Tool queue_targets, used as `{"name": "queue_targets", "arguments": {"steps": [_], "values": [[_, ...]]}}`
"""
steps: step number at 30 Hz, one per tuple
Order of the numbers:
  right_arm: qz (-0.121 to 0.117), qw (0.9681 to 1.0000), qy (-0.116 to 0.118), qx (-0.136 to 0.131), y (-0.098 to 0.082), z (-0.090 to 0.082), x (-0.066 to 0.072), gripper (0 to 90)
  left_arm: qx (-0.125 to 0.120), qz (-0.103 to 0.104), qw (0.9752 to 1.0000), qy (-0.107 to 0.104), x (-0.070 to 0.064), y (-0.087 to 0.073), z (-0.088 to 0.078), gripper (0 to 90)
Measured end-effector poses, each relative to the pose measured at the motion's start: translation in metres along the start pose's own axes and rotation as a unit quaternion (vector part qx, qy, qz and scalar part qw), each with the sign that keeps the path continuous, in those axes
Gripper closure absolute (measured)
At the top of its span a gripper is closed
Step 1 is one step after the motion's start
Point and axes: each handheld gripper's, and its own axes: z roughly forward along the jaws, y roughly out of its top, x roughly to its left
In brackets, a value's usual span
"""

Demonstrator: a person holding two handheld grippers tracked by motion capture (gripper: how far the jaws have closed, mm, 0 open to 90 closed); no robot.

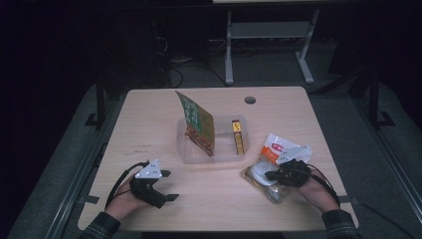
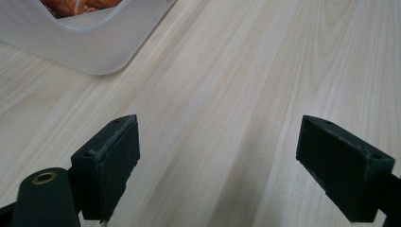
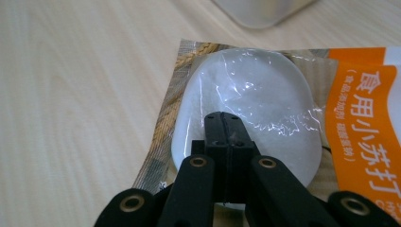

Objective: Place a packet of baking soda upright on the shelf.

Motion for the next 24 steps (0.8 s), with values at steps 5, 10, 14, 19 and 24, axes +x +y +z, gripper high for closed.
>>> {"name": "queue_targets", "arguments": {"steps": [5,10,14,19,24], "values": [[-0.016,0.9996,0.021,0.003,0.006,0.005,0.016,90.0,-0.001,0.002,1.0,-0.001,0.0,0.0,0.001,13.9],[-0.033,0.9987,0.039,0.005,0.011,0.011,0.031,90.0,-0.001,0.0,1.0,-0.001,-0.001,0.001,0.001,13.9],[-0.056,0.9972,0.048,0.007,0.016,0.018,0.043,90.0,-0.002,0.0,1.0,-0.001,-0.001,0.001,0.001,13.9],[-0.073,0.9951,0.065,0.011,0.025,0.026,0.059,90.0,-0.002,0.002,1.0,-0.002,-0.002,0.001,0.001,13.9],[-0.101,0.9918,0.079,0.01,0.034,0.036,0.07,90.0,-0.001,0.002,1.0,-0.003,-0.002,0.001,0.001,13.9]]}}
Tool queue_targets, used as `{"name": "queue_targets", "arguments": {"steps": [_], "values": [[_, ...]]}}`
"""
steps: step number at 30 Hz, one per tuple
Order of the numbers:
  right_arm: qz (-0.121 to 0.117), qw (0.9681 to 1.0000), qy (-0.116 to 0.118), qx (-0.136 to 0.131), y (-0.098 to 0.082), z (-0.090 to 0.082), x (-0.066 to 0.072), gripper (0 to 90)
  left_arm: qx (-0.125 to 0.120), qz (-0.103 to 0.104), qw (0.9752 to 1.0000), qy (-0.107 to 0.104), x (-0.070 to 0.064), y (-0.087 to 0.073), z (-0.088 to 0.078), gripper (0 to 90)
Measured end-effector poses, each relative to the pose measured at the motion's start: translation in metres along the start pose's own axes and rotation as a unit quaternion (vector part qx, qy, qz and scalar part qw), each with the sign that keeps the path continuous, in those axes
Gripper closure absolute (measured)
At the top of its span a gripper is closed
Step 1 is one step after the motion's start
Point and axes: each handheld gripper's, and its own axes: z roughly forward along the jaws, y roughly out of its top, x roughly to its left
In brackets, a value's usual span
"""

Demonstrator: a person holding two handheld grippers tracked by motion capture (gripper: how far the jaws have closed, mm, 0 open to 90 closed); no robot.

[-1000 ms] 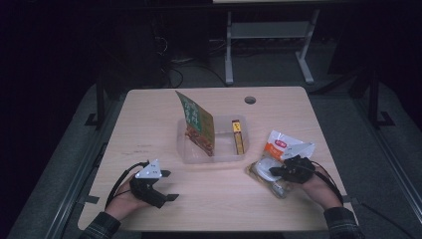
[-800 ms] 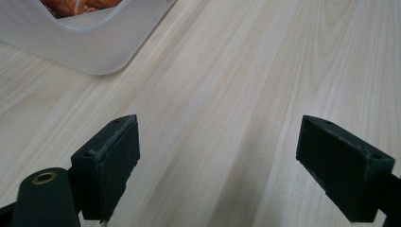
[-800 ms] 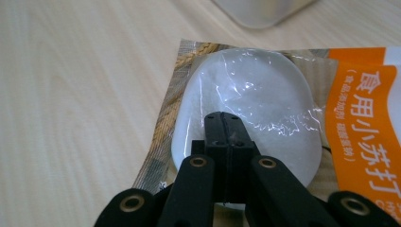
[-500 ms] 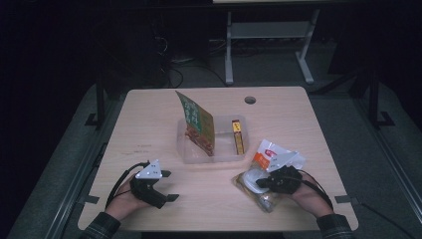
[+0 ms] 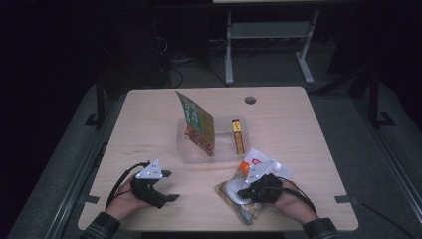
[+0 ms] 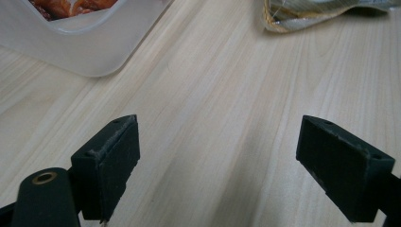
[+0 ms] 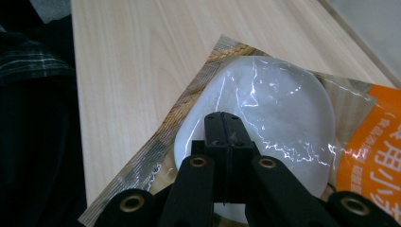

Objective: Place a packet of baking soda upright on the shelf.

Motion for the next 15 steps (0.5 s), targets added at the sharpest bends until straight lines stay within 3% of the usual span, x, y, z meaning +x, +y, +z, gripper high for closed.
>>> {"name": "queue_targets", "arguments": {"steps": [15], "values": [[-0.051,0.998,0.039,-0.001,0.036,0.033,0.023,90.0,0.0,0.004,1.0,-0.004,-0.001,0.002,0.0,13.9]]}}
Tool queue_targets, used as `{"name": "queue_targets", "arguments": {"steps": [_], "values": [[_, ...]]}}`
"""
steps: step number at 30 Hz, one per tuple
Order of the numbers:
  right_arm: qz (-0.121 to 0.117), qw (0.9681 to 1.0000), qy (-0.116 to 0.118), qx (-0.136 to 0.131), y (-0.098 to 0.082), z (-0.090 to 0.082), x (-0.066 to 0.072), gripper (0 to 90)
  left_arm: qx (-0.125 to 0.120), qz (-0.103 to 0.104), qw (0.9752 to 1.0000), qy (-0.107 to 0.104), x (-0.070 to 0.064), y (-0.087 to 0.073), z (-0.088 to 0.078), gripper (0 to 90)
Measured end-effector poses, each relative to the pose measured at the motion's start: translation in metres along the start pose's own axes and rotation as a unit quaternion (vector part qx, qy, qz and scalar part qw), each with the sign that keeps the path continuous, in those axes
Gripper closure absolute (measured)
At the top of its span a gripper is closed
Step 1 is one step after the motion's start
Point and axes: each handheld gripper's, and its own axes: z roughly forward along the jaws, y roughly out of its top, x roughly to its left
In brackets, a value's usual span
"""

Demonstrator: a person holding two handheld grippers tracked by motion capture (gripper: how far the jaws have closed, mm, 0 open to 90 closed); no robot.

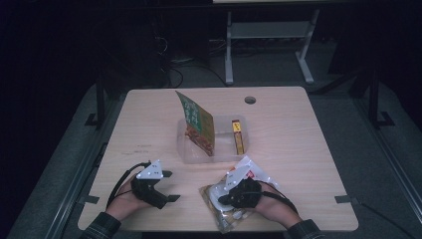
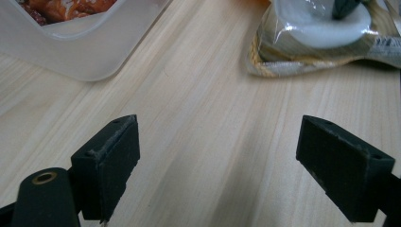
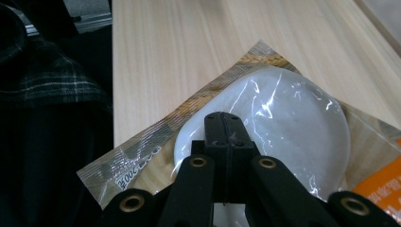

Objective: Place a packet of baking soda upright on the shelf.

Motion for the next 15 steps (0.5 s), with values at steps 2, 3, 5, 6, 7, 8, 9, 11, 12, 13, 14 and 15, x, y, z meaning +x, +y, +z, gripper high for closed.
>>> {"name": "queue_targets", "arguments": {"steps": [2,3,5,6,7,8,9,11,12,13,14,15], "values": [[-0.005,1.0,0.002,-0.001,0.003,0.002,0.002,90.0,-0.003,-0.001,1.0,-0.002,-0.001,0.001,0.0,13.9],[-0.009,1.0,-0.002,-0.001,0.003,0.002,0.003,89.9,-0.008,-0.004,1.0,-0.003,-0.002,0.003,0.0,13.9],[0.001,0.9999,-0.009,-0.014,0.001,-0.004,0.002,87.9,-0.019,-0.011,0.9997,-0.007,-0.003,0.005,0.001,13.8],[0.014,0.9996,-0.008,-0.023,-0.001,-0.009,0.0,85.6,-0.023,-0.013,0.9996,-0.009,-0.003,0.007,0.001,13.7],[0.017,0.9993,-0.018,-0.028,-0.003,-0.013,-0.001,81.8,-0.024,-0.014,0.9995,-0.013,-0.004,0.01,0.002,13.7],[0.027,0.9986,-0.03,-0.035,-0.005,-0.018,-0.002,78.9,-0.027,-0.013,0.9994,-0.016,-0.004,0.012,0.004,13.7],[0.045,0.9978,-0.032,-0.038,-0.008,-0.022,-0.003,77.5,-0.03,-0.012,0.9993,-0.019,-0.005,0.014,0.005,13.7],[0.057,0.996,-0.052,-0.045,-0.014,-0.03,-0.005,70.8,-0.029,-0.004,0.9992,-0.026,-0.007,0.02,0.008,14.1],[0.063,0.9953,-0.057,-0.046,-0.017,-0.034,-0.007,69.4,-0.031,-0.005,0.9991,-0.029,-0.008,0.024,0.011,14.2],[0.077,0.9939,-0.062,-0.049,-0.02,-0.038,-0.007,66.0,-0.032,-0.004,0.999,-0.032,-0.009,0.027,0.013,14.2],[0.085,0.9923,-0.071,-0.054,-0.023,-0.042,-0.008,62.1,-0.034,0.0,0.9988,-0.034,-0.01,0.031,0.016,14.4],[0.094,0.991,-0.077,-0.056,-0.027,-0.045,-0.009,59.2,-0.035,0.002,0.9987,-0.038,-0.011,0.035,0.018,14.6]]}}
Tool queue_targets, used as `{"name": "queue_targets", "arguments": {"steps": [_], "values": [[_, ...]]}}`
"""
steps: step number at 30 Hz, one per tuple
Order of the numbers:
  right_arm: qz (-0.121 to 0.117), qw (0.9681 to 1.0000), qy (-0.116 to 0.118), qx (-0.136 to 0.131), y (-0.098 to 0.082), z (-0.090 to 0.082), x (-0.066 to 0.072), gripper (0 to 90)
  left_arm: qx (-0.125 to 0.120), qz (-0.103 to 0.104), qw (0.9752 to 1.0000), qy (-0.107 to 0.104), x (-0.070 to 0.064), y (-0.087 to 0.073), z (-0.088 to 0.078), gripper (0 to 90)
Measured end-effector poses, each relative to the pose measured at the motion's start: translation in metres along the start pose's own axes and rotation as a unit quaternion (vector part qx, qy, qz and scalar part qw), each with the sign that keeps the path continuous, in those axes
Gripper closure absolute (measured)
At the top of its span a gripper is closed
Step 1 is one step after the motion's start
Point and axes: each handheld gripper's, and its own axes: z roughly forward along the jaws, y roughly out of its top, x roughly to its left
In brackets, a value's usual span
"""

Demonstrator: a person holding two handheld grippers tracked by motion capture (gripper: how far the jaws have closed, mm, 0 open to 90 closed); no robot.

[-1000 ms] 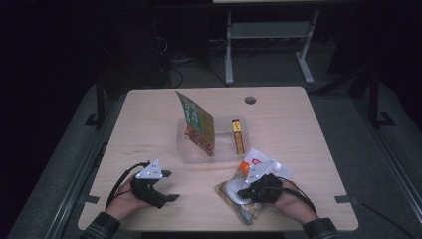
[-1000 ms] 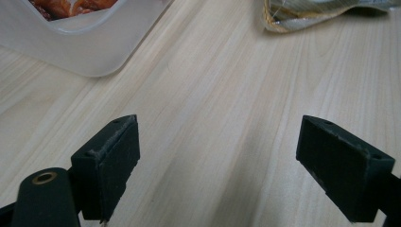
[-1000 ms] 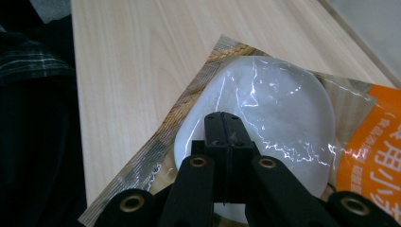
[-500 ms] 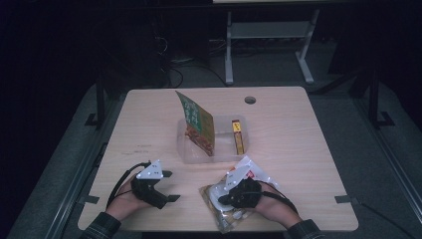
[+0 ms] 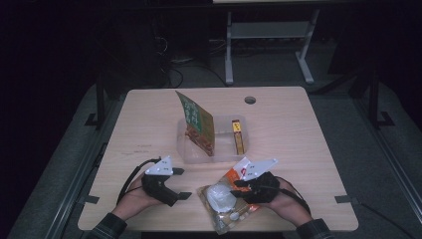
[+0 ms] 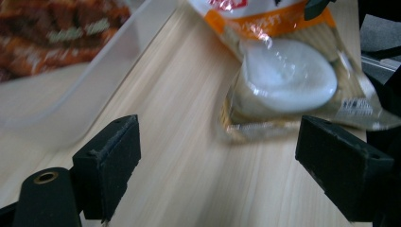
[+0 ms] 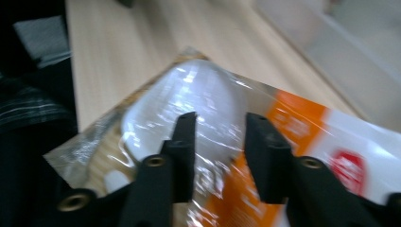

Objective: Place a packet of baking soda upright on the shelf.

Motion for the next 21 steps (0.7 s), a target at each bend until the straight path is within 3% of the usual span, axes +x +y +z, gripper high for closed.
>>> {"name": "queue_targets", "arguments": {"steps": [4,8,21], "values": [[0.029,0.9986,-0.041,-0.017,-0.012,-0.016,-0.01,47.9,0.001,0.009,0.9999,-0.012,-0.003,0.013,0.016,15.2],[0.046,0.9961,-0.067,-0.034,-0.022,-0.029,-0.017,42.1,0.01,0.013,0.9996,-0.024,-0.005,0.02,0.033,15.6],[0.078,0.991,-0.096,-0.053,-0.051,-0.051,-0.02,35.4,0.039,0.002,0.9981,-0.048,-0.004,0.043,0.081,20.9]]}}
